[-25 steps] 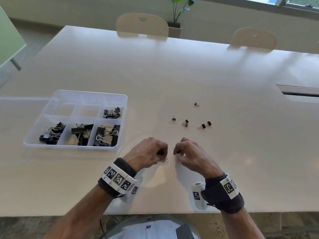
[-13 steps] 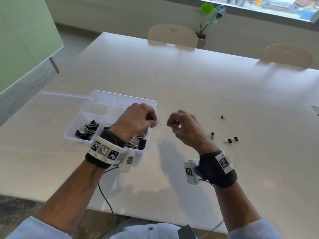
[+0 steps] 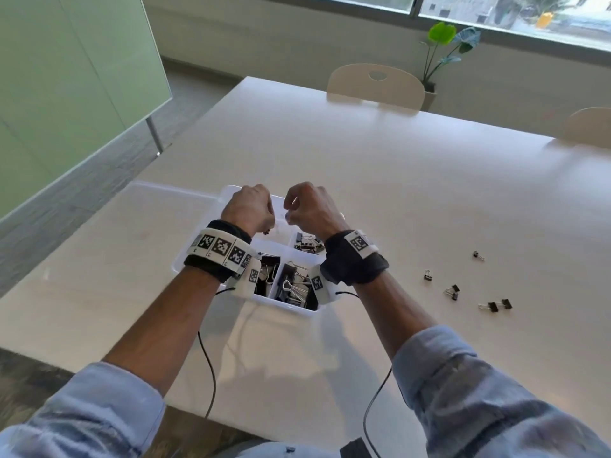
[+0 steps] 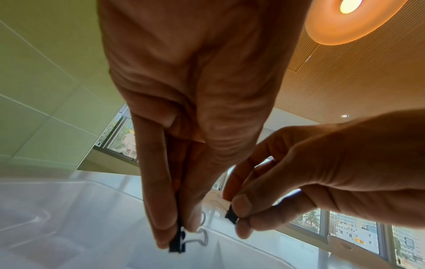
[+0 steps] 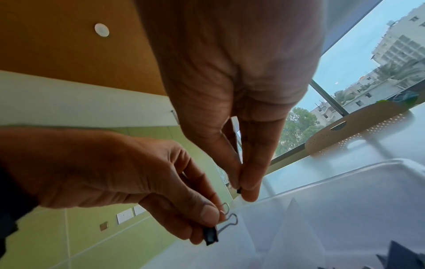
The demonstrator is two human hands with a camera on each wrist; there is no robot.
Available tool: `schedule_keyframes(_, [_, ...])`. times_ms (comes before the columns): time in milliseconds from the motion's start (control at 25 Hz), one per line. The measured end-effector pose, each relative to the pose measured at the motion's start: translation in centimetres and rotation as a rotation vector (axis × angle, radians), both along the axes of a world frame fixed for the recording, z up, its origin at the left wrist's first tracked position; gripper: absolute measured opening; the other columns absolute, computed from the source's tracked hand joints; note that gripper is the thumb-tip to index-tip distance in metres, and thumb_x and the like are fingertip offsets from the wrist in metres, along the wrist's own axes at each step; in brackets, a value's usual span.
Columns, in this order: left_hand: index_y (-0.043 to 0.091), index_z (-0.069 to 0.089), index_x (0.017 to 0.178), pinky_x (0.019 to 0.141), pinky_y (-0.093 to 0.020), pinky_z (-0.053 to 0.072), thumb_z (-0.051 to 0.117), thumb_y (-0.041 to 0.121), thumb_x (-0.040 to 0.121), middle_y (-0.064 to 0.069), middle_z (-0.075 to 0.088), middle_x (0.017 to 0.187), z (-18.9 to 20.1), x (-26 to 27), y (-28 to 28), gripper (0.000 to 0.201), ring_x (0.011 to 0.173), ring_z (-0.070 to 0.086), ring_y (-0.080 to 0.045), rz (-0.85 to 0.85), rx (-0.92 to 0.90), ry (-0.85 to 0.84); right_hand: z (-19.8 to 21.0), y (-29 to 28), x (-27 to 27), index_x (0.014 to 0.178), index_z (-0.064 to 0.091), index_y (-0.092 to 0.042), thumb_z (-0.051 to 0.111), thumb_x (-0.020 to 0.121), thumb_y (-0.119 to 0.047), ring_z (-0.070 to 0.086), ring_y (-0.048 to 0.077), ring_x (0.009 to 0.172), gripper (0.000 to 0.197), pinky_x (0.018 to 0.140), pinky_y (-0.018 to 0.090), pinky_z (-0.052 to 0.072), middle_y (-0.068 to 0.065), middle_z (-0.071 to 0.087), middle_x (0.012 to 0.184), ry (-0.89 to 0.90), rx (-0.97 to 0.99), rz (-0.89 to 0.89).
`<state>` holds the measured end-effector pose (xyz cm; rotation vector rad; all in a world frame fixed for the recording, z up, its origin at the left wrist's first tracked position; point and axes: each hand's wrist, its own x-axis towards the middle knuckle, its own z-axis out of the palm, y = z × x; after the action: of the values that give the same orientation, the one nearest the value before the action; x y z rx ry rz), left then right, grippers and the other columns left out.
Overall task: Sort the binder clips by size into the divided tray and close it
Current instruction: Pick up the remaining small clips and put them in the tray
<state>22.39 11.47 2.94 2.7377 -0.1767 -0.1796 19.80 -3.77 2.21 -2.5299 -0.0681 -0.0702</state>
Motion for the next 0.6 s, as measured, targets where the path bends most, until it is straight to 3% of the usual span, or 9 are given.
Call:
schedule_keyframes(160, [0.020, 0.075, 0.087, 0.074, -0.032, 0.061, 0.080, 0.010, 0.085, -0.001, 0.074, 0.085, 0.1, -0.1, 0.3, 0.011, 0.077, 0.073, -0.017, -0.007, -0.033, -0.044, -0.1, -1.2, -0.5, 0.099, 0.079, -0.010, 0.076, 0.087, 0.004, 0.076, 0.023, 0.079, 0.019, 0.073, 0.041, 0.067, 0.006, 0.077, 0.094, 0.004, 0.021, -0.013])
schedule_keyframes(280, [0.021, 0.077, 0.089, 0.076, -0.032, 0.061, 0.078, 0.018, 0.087, 0.000, 0.075, 0.088, 1.2, -1.0, -0.4, 0.004, 0.079, 0.073, -0.018, -0.044, -0.083, -0.098, 0.2, -3.5, -2.8, 0.096, 0.080, -0.011, 0.074, 0.087, 0.001, 0.075, 0.018, 0.080, 0.016, 0.074, 0.037, 0.065, 0.001, 0.078, 0.090, -0.066, 0.065, -0.022])
schedule_keyframes(440, [0.026, 0.077, 0.089, 0.079, -0.035, 0.061, 0.077, 0.035, 0.088, 0.004, 0.076, 0.085, 2.2, -3.6, -4.2, 0.009, 0.080, 0.072, -0.018, -0.147, -0.127, -0.108, -0.2, -8.0, -8.1, 0.092, 0.080, -0.024, 0.074, 0.088, -0.021, 0.073, 0.006, 0.079, 0.007, 0.073, 0.031, 0.060, -0.013, 0.078, 0.091, -0.088, 0.113, -0.136])
schedule_keyframes(600, [0.028, 0.077, 0.094, 0.074, -0.028, 0.049, 0.071, 0.045, 0.091, 0.010, 0.077, 0.088, 2.2, -7.3, -10.0, 0.018, 0.081, 0.070, -0.014, -0.275, -0.133, -0.101, -2.2, -13.9, -14.4, 0.093, 0.077, -0.033, 0.068, 0.091, -0.038, 0.071, -0.002, 0.078, 0.010, 0.074, 0.031, 0.058, -0.025, 0.077, 0.097, -0.060, 0.076, -0.298])
